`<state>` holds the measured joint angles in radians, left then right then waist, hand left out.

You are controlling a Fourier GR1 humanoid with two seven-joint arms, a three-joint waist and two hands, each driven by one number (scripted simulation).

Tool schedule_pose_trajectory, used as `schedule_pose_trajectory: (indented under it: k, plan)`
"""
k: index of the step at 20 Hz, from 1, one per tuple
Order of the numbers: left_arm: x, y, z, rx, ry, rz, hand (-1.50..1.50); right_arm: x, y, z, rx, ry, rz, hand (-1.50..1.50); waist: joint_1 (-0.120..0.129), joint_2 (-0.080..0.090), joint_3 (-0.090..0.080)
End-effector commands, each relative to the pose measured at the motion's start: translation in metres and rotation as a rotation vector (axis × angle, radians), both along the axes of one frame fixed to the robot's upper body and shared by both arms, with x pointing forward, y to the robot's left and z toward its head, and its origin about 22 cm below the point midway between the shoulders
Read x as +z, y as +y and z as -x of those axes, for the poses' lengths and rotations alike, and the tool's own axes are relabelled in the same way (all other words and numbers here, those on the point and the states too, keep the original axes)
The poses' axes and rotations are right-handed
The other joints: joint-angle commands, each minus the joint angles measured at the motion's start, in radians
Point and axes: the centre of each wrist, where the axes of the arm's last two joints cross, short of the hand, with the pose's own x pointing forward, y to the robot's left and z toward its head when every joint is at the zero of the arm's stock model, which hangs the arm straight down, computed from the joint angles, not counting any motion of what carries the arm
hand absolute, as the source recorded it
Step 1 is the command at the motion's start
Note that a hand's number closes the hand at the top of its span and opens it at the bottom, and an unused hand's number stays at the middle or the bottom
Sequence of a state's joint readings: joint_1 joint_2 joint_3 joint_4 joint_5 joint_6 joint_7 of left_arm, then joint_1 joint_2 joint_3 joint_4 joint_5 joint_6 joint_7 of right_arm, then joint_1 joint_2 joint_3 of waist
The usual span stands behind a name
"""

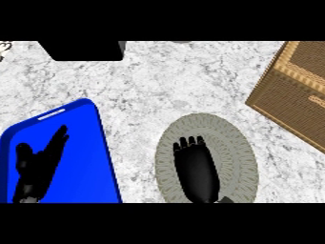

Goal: Pick the lemon from the placemat and place it in the basket

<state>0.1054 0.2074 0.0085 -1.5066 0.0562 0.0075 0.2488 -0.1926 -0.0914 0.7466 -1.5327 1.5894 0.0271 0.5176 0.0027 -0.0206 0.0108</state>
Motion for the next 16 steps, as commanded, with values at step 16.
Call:
schedule_pose_trajectory:
  k: [16]
  plan:
    - [-0.020,0.002,0.007,-0.043,0.126,0.001,0.00,0.093,-0.027,-0.138,-0.894,0.111,-0.644,1.50,0.062,0.037,-0.010]
